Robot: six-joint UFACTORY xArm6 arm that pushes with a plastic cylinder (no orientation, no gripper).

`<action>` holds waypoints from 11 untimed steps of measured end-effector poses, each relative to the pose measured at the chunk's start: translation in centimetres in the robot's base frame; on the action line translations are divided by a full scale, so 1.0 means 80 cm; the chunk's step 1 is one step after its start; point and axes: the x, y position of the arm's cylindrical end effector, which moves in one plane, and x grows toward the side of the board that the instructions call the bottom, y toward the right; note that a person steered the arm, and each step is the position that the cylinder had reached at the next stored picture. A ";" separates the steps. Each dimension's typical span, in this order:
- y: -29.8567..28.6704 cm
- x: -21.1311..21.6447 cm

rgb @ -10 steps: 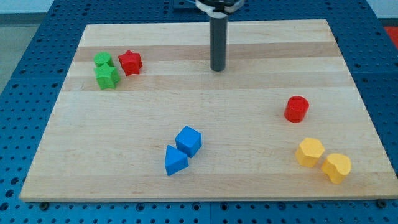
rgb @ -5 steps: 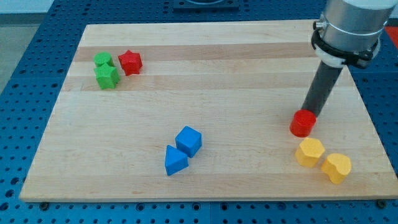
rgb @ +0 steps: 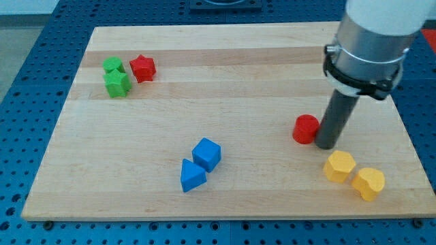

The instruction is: Move the red circle to the center

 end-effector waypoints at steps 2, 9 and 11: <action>-0.038 -0.035; -0.116 -0.138; -0.120 -0.152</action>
